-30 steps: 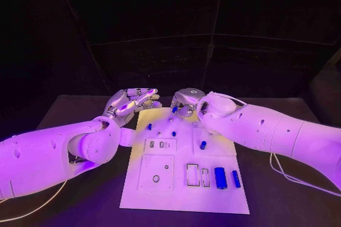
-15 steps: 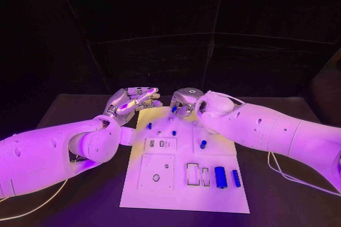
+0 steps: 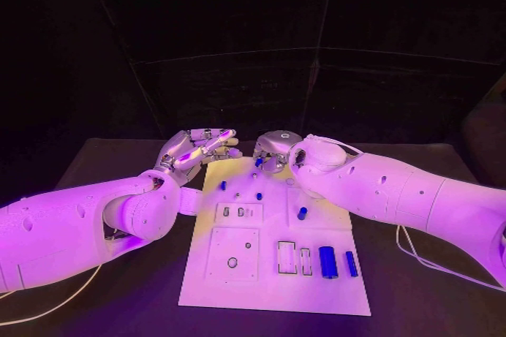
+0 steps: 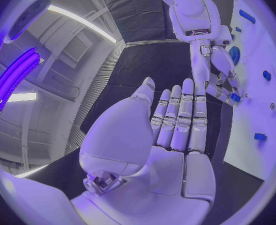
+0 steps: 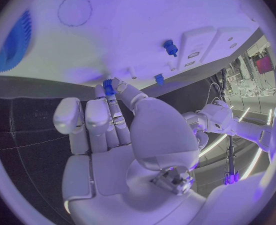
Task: Assemble the parts on the task board
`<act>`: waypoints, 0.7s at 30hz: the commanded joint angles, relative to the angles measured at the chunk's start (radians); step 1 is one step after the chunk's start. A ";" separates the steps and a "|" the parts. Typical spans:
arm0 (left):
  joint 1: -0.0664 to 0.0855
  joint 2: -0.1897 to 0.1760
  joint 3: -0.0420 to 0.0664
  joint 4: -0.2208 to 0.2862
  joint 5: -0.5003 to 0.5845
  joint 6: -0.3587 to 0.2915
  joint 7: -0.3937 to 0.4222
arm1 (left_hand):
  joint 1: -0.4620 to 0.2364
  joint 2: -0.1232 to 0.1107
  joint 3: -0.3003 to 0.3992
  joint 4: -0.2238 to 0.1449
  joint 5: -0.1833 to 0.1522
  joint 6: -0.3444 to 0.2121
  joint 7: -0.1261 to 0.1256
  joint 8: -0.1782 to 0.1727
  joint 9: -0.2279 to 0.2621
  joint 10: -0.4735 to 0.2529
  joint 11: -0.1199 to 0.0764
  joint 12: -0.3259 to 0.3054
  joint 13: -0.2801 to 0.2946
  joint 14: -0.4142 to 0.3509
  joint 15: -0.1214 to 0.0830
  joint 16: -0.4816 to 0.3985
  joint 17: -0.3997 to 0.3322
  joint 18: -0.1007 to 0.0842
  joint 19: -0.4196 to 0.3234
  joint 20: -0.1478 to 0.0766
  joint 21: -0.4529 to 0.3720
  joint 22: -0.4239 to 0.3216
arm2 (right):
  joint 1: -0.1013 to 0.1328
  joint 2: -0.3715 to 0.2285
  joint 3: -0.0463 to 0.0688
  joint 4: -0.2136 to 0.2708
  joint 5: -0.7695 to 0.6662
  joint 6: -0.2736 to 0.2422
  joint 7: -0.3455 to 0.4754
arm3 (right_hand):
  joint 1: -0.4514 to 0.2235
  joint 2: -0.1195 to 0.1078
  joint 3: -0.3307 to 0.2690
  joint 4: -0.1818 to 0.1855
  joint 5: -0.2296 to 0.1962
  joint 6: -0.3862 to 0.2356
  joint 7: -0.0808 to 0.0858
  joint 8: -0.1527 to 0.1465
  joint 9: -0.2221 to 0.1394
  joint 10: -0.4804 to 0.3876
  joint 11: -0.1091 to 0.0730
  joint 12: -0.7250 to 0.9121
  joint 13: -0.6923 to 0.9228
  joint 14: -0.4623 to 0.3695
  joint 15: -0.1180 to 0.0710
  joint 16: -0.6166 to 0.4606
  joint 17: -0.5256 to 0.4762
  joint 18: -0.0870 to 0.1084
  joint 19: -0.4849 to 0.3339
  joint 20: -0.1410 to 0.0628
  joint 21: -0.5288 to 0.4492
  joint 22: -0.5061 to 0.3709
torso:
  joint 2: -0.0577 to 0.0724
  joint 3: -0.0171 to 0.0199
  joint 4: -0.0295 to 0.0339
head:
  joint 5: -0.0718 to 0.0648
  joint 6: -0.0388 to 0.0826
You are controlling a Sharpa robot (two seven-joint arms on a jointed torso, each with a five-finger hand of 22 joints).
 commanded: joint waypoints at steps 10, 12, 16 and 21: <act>0.003 -0.005 0.001 -0.004 -0.007 0.013 0.008 | -0.001 0.005 0.001 -0.007 -0.003 0.009 0.002 -0.002 -0.001 0.007 0.001 -0.008 0.000 0.008 -0.003 -0.008 0.001 0.014 0.007 0.000 -0.006 -0.002 | 0.003 -0.060 0.001 0.057 0.022 -0.106 0.006 | 0.019 -0.074 -0.116 0.051 -0.008 -0.202 0.021 0.009 0.001 -0.204 0.033 0.044 0.005 -0.111 0.025 -0.240 -0.358 0.054 -0.223 0.028 -0.186 -0.338 | -0.001 0.0012 -0.0030 | 0.003 0.016; 0.003 -0.008 0.001 -0.005 -0.007 0.013 0.008 | -0.001 0.005 0.001 -0.007 -0.003 0.009 0.002 -0.002 -0.001 0.007 0.001 -0.008 0.000 0.008 -0.003 -0.008 0.001 0.014 0.007 0.000 -0.006 -0.002 | 0.003 -0.079 0.001 0.078 0.039 -0.122 0.010 | 0.021 -0.073 -0.132 0.062 0.007 -0.179 0.018 0.014 0.004 -0.172 0.028 0.071 0.009 -0.090 0.021 -0.217 -0.334 0.047 -0.188 0.025 -0.169 -0.301 | -0.002 0.0009 -0.0045 | 0.005 0.021; 0.005 -0.018 0.001 -0.006 -0.007 0.012 0.008 | -0.001 0.005 0.001 -0.007 -0.003 0.009 0.002 -0.002 -0.001 0.007 0.001 -0.008 0.000 0.008 -0.003 -0.008 0.001 0.014 0.007 0.000 -0.006 -0.002 | 0.003 -0.169 0.002 0.169 0.129 -0.175 0.020 | 0.010 -0.074 -0.161 0.090 0.014 -0.163 0.016 0.017 0.005 -0.133 0.021 0.103 0.009 -0.062 0.016 -0.178 -0.287 0.037 -0.141 0.019 -0.145 -0.250 | -0.003 0.0013 -0.0078 | 0.005 0.032; 0.007 -0.025 0.001 -0.007 -0.006 0.012 0.009 | -0.001 0.005 0.001 -0.007 -0.003 0.009 0.002 -0.002 -0.001 0.007 0.001 -0.008 0.000 0.008 -0.003 -0.008 0.001 0.014 0.007 0.000 -0.006 -0.002 | 0.003 -0.265 0.025 0.254 0.226 -0.166 -0.011 | -0.015 -0.083 -0.204 0.135 0.034 -0.132 0.007 0.026 0.008 -0.028 0.003 0.163 0.023 -0.016 0.002 -0.101 -0.179 0.018 -0.056 0.010 -0.092 -0.140 | -0.007 0.0034 -0.0142 | -0.001 0.038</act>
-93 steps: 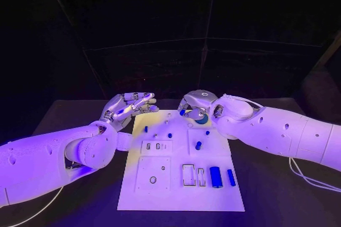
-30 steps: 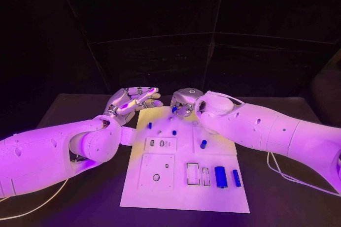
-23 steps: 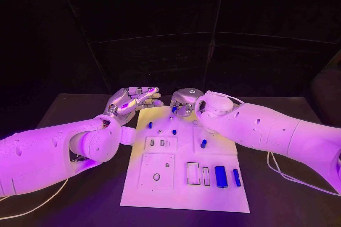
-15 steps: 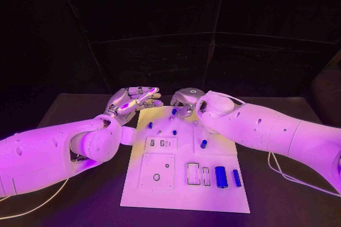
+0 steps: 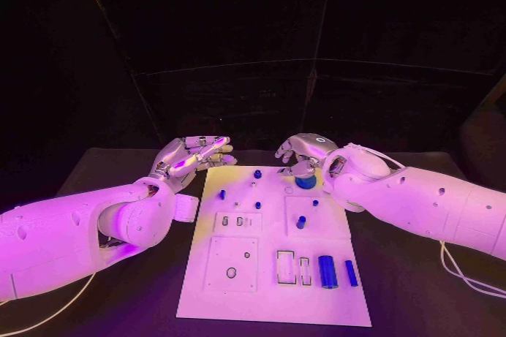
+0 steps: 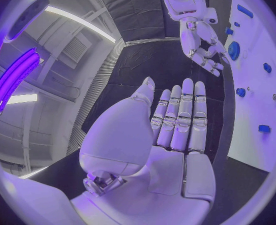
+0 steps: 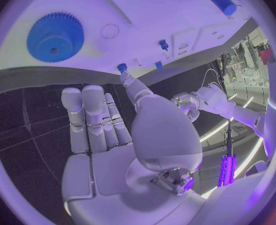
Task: Assemble the parts on the task board
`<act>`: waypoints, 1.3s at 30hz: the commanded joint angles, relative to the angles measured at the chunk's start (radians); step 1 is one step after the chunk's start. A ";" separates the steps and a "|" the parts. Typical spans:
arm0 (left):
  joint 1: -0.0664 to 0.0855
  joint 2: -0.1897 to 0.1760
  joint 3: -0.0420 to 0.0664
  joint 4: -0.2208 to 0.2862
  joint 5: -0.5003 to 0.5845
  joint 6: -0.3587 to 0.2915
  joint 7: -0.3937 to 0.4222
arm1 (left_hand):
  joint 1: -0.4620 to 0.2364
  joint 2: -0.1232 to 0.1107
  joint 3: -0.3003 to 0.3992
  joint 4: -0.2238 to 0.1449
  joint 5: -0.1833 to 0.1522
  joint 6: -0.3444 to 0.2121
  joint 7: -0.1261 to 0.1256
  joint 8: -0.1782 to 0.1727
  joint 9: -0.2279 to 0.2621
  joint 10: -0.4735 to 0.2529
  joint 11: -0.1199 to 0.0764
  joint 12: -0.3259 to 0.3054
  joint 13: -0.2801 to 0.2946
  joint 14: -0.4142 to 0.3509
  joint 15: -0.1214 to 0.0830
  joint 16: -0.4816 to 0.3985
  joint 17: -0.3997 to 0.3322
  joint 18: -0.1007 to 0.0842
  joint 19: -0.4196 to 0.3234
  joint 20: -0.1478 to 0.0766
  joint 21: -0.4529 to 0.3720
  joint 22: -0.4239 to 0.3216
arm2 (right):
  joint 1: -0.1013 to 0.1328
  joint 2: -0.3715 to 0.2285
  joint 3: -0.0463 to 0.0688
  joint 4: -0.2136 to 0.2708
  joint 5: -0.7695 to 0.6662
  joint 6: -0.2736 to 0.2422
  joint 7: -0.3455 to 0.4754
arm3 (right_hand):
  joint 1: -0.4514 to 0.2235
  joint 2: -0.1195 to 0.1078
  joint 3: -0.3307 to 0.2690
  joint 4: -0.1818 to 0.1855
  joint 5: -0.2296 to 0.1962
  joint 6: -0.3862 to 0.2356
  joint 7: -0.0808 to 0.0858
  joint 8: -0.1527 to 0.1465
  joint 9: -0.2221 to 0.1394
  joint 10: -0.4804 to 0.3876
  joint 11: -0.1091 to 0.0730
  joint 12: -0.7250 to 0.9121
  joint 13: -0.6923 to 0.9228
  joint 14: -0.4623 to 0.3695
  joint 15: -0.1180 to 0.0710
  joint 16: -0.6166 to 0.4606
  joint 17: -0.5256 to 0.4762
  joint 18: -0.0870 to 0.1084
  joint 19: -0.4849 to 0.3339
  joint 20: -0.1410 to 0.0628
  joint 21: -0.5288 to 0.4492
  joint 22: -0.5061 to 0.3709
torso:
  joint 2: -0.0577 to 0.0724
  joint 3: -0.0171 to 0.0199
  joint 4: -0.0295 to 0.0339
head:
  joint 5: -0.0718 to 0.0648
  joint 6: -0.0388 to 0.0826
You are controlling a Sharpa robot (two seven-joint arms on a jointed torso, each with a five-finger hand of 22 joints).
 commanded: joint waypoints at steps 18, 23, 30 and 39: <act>0.004 0.009 0.000 -0.021 -0.006 0.018 0.008 | -0.001 0.005 0.000 -0.008 -0.003 0.009 0.002 -0.004 -0.001 0.007 0.001 -0.005 0.000 0.005 0.001 -0.005 0.002 0.014 0.008 0.000 -0.007 -0.002 | 0.004 -0.152 0.020 0.086 0.186 0.164 -0.146 | 0.079 -0.035 -0.194 0.206 0.061 -0.019 -0.047 0.043 -0.002 0.129 -0.064 0.498 0.412 0.089 -0.048 0.337 0.519 -0.081 0.223 -0.048 0.169 0.350 | -0.001 0.0047 -0.0081 | -0.041 0.012; 0.003 0.013 0.000 -0.027 -0.006 0.019 0.007 | -0.001 0.005 0.000 -0.008 -0.003 0.009 0.002 -0.004 -0.001 0.007 0.001 -0.005 0.000 0.005 0.001 -0.005 0.002 0.014 0.008 0.000 -0.007 -0.002 | 0.003 -0.144 0.020 0.077 0.178 0.193 -0.154 | 0.109 -0.031 -0.217 0.247 0.064 -0.035 -0.042 0.051 -0.002 0.110 -0.058 0.571 0.490 0.095 -0.042 0.368 0.581 -0.082 0.225 -0.043 0.174 0.360 | -0.002 0.0027 -0.0066 | -0.052 0.005; 0.003 0.015 0.000 -0.031 -0.006 0.020 0.007 | -0.001 0.005 0.000 -0.008 -0.003 0.009 0.002 -0.004 -0.001 0.007 0.001 -0.005 0.000 0.005 0.001 -0.005 0.002 0.014 0.008 0.000 -0.007 -0.002 | 0.003 -0.140 0.020 0.073 0.176 0.201 -0.154 | 0.130 -0.027 -0.227 0.266 0.075 -0.038 -0.041 0.059 -0.002 0.123 -0.057 0.651 0.578 0.098 -0.041 0.383 0.611 -0.083 0.226 -0.040 0.177 0.365 | -0.003 0.0019 -0.0056 | -0.057 -0.002; 0.003 0.016 0.000 -0.034 -0.006 0.021 0.007 | -0.001 0.005 0.000 -0.008 -0.003 0.009 0.002 -0.004 -0.001 0.007 0.001 -0.005 0.000 0.005 0.001 -0.005 0.002 0.014 0.008 0.000 -0.007 -0.002 | 0.003 -0.137 0.020 0.069 0.156 0.193 -0.152 | 0.151 -0.016 -0.225 0.269 0.092 -0.034 -0.042 0.068 0.000 0.128 -0.058 0.685 0.619 0.100 -0.041 0.393 0.631 -0.085 0.234 -0.040 0.182 0.378 | -0.002 0.0014 -0.0056 | -0.057 -0.004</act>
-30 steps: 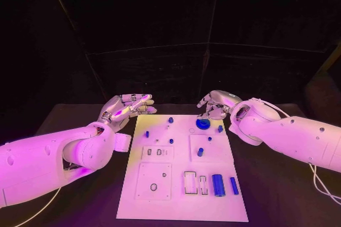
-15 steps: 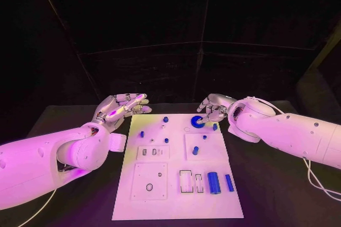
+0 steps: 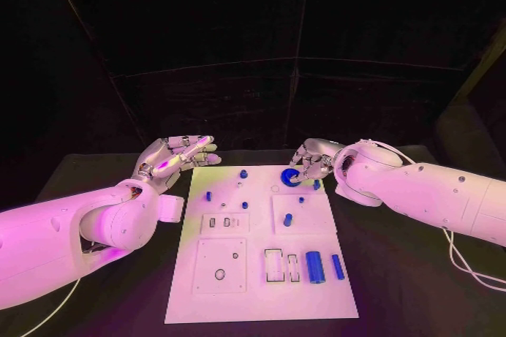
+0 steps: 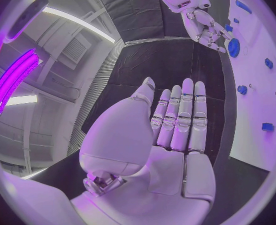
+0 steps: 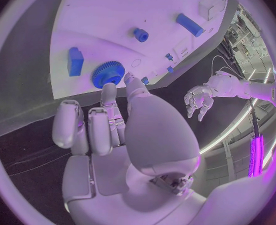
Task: Assemble the parts on the task board
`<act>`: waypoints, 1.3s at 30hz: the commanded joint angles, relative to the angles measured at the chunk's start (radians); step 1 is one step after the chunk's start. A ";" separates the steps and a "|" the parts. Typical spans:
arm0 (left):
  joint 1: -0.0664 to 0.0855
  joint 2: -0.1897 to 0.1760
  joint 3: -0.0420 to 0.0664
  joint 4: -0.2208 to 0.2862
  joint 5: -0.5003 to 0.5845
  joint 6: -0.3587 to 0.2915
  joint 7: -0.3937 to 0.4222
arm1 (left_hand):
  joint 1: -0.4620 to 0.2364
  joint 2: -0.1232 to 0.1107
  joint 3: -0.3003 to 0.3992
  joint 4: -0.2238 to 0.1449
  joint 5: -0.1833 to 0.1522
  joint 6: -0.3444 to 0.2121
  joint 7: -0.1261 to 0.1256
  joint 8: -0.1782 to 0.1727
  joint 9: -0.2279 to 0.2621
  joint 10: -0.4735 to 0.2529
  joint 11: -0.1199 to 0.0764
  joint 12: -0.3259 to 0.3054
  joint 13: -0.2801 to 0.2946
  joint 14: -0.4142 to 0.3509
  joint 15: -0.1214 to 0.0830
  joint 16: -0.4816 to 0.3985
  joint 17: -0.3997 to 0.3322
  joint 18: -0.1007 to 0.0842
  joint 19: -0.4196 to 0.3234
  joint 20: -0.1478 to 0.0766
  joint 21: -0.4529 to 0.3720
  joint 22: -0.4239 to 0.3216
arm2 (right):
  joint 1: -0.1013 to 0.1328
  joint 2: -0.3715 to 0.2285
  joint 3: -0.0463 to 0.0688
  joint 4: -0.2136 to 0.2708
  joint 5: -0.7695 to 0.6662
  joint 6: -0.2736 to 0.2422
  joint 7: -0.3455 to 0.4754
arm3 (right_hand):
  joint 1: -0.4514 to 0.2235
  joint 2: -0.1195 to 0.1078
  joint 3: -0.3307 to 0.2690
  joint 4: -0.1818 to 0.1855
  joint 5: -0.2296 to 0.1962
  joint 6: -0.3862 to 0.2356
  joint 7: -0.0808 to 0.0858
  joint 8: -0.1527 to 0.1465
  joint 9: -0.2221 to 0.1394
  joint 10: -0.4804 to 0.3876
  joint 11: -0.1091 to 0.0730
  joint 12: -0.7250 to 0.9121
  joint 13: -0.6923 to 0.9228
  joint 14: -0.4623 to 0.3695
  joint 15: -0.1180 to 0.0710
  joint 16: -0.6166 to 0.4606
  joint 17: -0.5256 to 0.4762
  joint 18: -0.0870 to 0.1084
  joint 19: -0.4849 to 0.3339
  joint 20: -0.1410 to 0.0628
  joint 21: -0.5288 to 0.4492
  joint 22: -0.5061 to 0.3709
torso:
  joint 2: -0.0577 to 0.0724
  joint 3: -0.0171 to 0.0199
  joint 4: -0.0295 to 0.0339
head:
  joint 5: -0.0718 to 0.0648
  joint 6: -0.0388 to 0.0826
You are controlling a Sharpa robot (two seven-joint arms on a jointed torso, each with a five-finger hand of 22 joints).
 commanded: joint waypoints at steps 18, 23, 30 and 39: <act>0.001 0.003 0.000 -0.003 -0.006 0.016 0.007 | -0.001 0.005 0.000 -0.008 -0.003 0.006 -0.002 -0.004 -0.001 0.007 0.001 -0.005 0.000 0.005 0.001 -0.005 0.001 0.014 0.008 0.000 -0.007 -0.001 | 0.002 0.031 0.001 -0.037 -0.063 0.052 -0.012 | 0.042 0.007 0.005 -0.001 0.015 -0.002 -0.002 0.010 0.000 0.020 0.000 0.050 0.058 0.047 0.007 0.018 0.031 -0.018 0.013 0.001 0.009 0.011 | 0.000 -0.0001 0.0004 | 0.003 -0.009; 0.001 0.004 0.000 -0.003 -0.006 0.016 0.007 | -0.001 0.005 0.000 -0.008 -0.003 0.006 -0.002 -0.004 -0.001 0.007 0.001 -0.005 0.000 0.005 0.001 -0.005 0.001 0.014 0.008 0.000 -0.007 -0.001 | 0.001 0.039 0.000 -0.045 -0.076 0.065 -0.015 | 0.047 0.008 0.006 -0.003 0.016 -0.002 -0.001 0.012 0.000 0.032 0.000 0.072 0.084 0.049 0.007 0.022 0.040 -0.018 0.013 0.002 0.010 0.012 | 0.000 0.0004 0.0005 | 0.003 -0.012; 0.001 0.004 0.000 -0.004 -0.006 0.016 0.006 | -0.001 0.005 0.000 -0.008 -0.003 0.006 -0.002 -0.004 -0.001 0.007 0.001 -0.005 0.000 0.005 0.001 -0.005 0.001 0.014 0.008 0.000 -0.007 -0.001 | 0.001 0.045 0.000 -0.052 -0.083 0.075 -0.018 | 0.061 0.018 0.011 -0.007 0.021 0.006 -0.002 0.019 0.001 0.051 -0.001 0.117 0.135 0.051 0.007 0.029 0.055 -0.020 0.018 0.002 0.013 0.021 | 0.000 0.0002 0.0003 | 0.005 -0.013; 0.000 0.005 0.000 -0.005 -0.006 0.017 0.006 | -0.001 0.005 0.000 -0.008 -0.003 0.006 -0.002 -0.004 -0.001 0.007 0.001 -0.005 0.000 0.005 0.001 -0.005 0.001 0.014 0.008 0.000 -0.007 -0.001 | 0.001 0.044 0.000 -0.053 -0.094 0.079 -0.020 | 0.088 0.044 0.037 -0.019 0.001 0.040 -0.006 0.040 0.004 0.067 -0.005 0.167 0.195 0.052 0.004 0.036 0.069 -0.022 0.026 0.000 0.019 0.035 | 0.000 0.0002 0.0000 | 0.004 -0.017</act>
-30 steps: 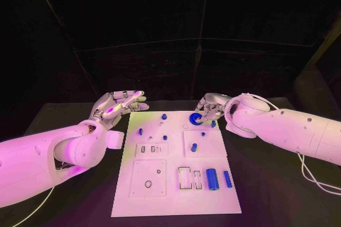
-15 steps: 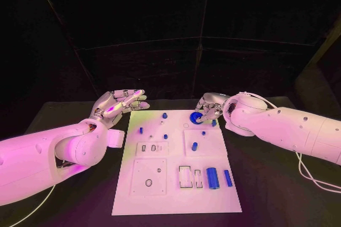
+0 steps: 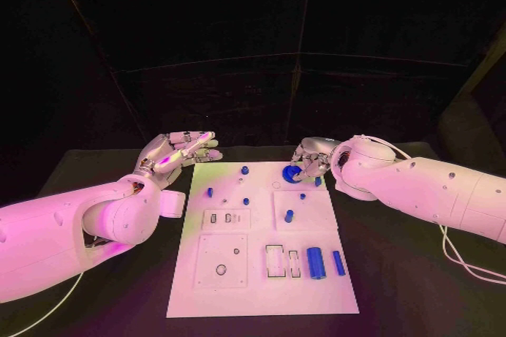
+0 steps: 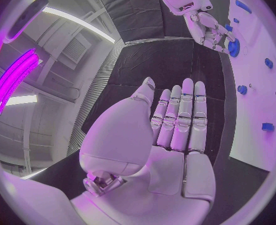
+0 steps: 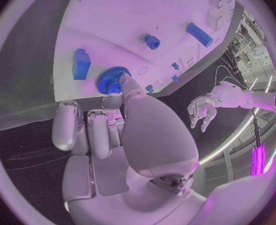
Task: Assemble the parts on the task board
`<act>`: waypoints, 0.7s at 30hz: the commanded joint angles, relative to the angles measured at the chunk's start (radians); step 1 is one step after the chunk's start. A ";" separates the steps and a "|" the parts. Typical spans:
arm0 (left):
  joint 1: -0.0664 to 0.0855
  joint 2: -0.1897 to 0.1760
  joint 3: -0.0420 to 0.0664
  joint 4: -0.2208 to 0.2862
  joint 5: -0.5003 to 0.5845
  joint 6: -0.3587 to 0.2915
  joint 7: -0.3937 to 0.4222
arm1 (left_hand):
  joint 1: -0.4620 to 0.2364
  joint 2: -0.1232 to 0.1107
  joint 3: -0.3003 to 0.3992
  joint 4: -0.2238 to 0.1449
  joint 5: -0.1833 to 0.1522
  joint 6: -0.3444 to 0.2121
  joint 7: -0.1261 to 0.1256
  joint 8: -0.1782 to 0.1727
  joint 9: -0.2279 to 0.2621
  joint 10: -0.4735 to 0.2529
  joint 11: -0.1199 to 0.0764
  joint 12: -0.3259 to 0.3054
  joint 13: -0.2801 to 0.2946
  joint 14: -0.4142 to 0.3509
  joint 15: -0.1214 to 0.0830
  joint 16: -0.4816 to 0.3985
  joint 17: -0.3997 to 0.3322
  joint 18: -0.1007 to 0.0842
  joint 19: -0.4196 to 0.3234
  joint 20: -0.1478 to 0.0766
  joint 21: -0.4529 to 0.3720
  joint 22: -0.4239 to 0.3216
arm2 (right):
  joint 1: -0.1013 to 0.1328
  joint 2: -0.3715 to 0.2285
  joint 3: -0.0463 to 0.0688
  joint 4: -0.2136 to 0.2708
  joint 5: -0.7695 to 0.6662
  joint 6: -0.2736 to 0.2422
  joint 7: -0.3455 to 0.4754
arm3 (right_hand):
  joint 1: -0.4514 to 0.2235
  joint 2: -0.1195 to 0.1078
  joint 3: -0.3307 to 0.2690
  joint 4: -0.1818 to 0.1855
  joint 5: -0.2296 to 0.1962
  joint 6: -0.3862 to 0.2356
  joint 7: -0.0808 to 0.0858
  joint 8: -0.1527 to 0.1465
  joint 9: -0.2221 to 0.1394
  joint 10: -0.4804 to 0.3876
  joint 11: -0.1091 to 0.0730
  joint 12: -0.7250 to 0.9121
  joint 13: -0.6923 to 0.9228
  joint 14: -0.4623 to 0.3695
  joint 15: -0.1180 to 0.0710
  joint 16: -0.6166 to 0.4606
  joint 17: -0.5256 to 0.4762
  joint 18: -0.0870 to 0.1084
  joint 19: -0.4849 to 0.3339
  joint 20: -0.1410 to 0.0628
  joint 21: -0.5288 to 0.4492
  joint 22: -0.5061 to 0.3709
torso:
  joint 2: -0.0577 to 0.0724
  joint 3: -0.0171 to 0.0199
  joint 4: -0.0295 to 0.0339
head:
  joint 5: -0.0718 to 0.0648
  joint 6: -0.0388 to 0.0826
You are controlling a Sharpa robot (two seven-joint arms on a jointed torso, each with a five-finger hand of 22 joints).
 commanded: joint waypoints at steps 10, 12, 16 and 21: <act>0.001 0.001 0.001 0.000 -0.006 0.014 0.006 | -0.001 0.005 0.000 -0.008 -0.003 0.006 -0.002 -0.004 -0.001 0.007 0.001 -0.005 0.000 0.005 0.001 -0.005 0.002 0.014 0.008 0.000 -0.007 -0.001 | 0.001 0.002 0.000 0.003 -0.044 0.002 0.000 | 0.029 0.009 0.037 -0.011 -0.014 0.026 -0.001 0.012 0.000 0.018 -0.001 0.036 0.046 0.053 0.004 0.010 0.012 -0.008 0.017 -0.001 0.010 0.014 | 0.001 -0.0003 -0.0007 | -0.002 -0.001; 0.001 0.001 0.001 0.001 -0.006 0.014 0.006 | -0.001 0.005 0.000 -0.008 -0.003 0.006 -0.002 -0.004 -0.001 0.007 0.001 -0.005 0.000 0.005 0.001 -0.005 0.002 0.014 0.008 0.000 -0.007 -0.001 | 0.001 0.002 0.000 0.006 -0.049 -0.005 0.002 | 0.028 0.009 0.045 -0.012 -0.016 0.038 -0.002 0.016 0.000 0.027 -0.002 0.052 0.064 0.054 0.003 0.012 0.017 -0.009 0.021 -0.002 0.012 0.019 | 0.001 -0.0006 -0.0012 | -0.003 -0.002; 0.001 0.001 0.001 0.001 -0.006 0.014 0.005 | -0.002 0.006 -0.001 -0.009 -0.003 0.007 -0.003 -0.006 -0.001 0.010 0.000 -0.008 0.000 0.007 0.000 -0.008 0.003 0.014 0.010 0.000 -0.008 -0.003 | 0.001 0.002 0.000 0.017 -0.058 -0.029 0.011 | 0.026 0.013 0.064 -0.012 -0.016 0.070 -0.009 0.028 0.002 0.054 -0.007 0.091 0.113 0.056 -0.001 0.016 0.026 -0.012 0.031 -0.004 0.018 0.035 | -0.001 -0.0003 -0.0004 | -0.003 -0.003; 0.001 0.001 0.001 0.002 -0.006 0.014 0.005 | -0.002 0.006 -0.001 -0.009 -0.003 0.008 -0.003 -0.006 -0.001 0.010 0.000 -0.009 0.000 0.007 0.000 -0.009 0.003 0.015 0.010 0.000 -0.009 -0.003 | 0.000 -0.001 0.000 0.044 -0.062 -0.067 0.020 | 0.002 0.011 0.081 0.001 -0.007 0.098 -0.018 0.031 0.000 0.081 -0.015 0.129 0.160 0.059 -0.007 0.023 0.042 -0.015 0.044 -0.010 0.025 0.053 | 0.000 -0.0008 0.0011 | -0.001 0.003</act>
